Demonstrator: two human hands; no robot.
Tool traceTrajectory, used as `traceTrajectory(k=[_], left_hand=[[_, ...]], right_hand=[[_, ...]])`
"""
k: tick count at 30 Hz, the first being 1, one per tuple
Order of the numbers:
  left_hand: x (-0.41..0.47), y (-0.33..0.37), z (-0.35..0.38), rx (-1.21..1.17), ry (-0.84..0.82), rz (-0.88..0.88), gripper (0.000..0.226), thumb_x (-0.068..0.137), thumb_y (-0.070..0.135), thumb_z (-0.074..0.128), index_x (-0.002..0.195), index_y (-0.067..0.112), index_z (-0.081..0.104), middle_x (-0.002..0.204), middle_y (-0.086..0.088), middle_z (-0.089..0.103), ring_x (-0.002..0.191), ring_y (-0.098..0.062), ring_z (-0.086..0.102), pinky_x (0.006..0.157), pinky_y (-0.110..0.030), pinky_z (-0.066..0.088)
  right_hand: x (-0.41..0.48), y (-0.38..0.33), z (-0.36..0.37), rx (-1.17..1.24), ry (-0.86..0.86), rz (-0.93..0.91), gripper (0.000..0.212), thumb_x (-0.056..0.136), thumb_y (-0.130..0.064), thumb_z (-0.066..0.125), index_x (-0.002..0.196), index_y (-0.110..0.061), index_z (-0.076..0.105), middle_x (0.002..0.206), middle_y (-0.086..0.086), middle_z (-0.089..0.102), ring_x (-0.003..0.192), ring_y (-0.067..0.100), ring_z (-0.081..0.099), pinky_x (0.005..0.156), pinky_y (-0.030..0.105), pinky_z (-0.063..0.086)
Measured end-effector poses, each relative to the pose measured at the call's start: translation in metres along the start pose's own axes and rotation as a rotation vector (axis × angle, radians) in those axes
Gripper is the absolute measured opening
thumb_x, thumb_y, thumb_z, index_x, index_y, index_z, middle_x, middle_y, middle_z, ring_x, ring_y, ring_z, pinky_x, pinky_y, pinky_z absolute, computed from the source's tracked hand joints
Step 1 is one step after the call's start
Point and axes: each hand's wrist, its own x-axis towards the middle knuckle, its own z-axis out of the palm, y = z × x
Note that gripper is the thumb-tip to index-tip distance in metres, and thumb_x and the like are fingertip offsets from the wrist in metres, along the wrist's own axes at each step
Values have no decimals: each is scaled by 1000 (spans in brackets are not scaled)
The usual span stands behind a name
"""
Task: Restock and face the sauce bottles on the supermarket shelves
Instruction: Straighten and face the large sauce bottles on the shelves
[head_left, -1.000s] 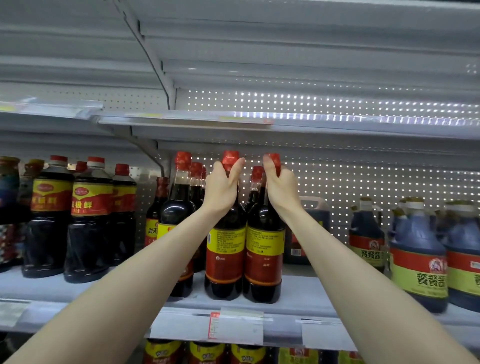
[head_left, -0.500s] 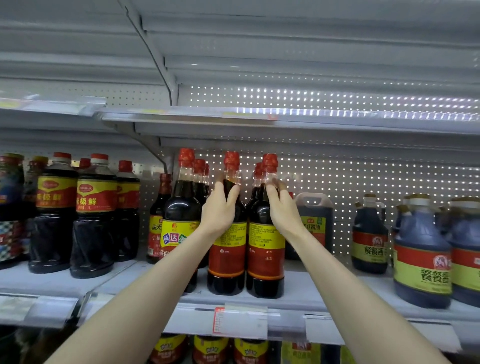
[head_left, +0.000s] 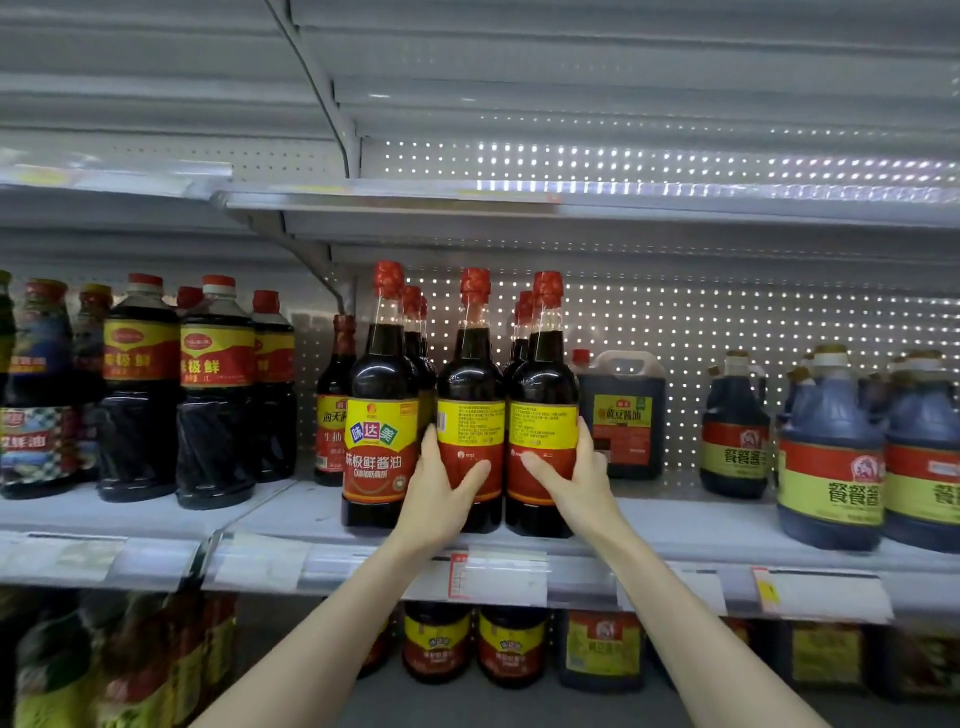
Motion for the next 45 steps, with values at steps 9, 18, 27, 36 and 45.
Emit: traceTrajectory(k=[9, 18, 27, 36, 45], left_hand=[[0, 0, -8, 67, 22, 0, 71, 88, 28, 67, 146, 17, 27, 134, 1, 52, 119, -9, 48, 95, -23, 40], [-7, 7, -6, 109, 60, -33, 78, 86, 36, 67, 148, 19, 23, 137, -2, 51, 127, -23, 48, 104, -47, 44], [-11, 12, -15, -52, -53, -70, 56, 101, 38, 41, 151, 25, 19, 141, 5, 46, 124, -12, 47, 106, -32, 39], [-16, 25, -26, -254, -127, -136, 51, 103, 41, 32, 150, 26, 21, 129, 13, 43, 100, 5, 43, 93, -23, 33], [-35, 29, -22, -169, -99, -100, 31, 102, 42, 30, 133, 42, 33, 120, 24, 48, 102, 8, 45, 91, -17, 34]], right_hand=[[-4, 1, 2, -58, 37, -29, 81, 86, -47, 64, 150, -31, 17, 138, -1, 34, 129, 19, 39, 108, 44, 39], [-3, -2, 2, -62, 32, -3, 83, 87, -45, 63, 152, -29, 13, 142, 2, 33, 130, 20, 40, 104, 37, 40], [-49, -41, 26, -61, 115, -236, 48, 96, -40, 48, 140, -27, 36, 130, -16, 38, 121, 1, 37, 95, 17, 39], [-50, -58, 56, 273, -122, 16, 61, 97, -55, 30, 152, -30, 19, 156, -11, 22, 142, 7, 24, 118, 44, 24], [-43, -56, 54, 329, -144, 75, 79, 84, -76, 31, 150, -31, 28, 153, -8, 35, 139, 11, 33, 117, 44, 25]])
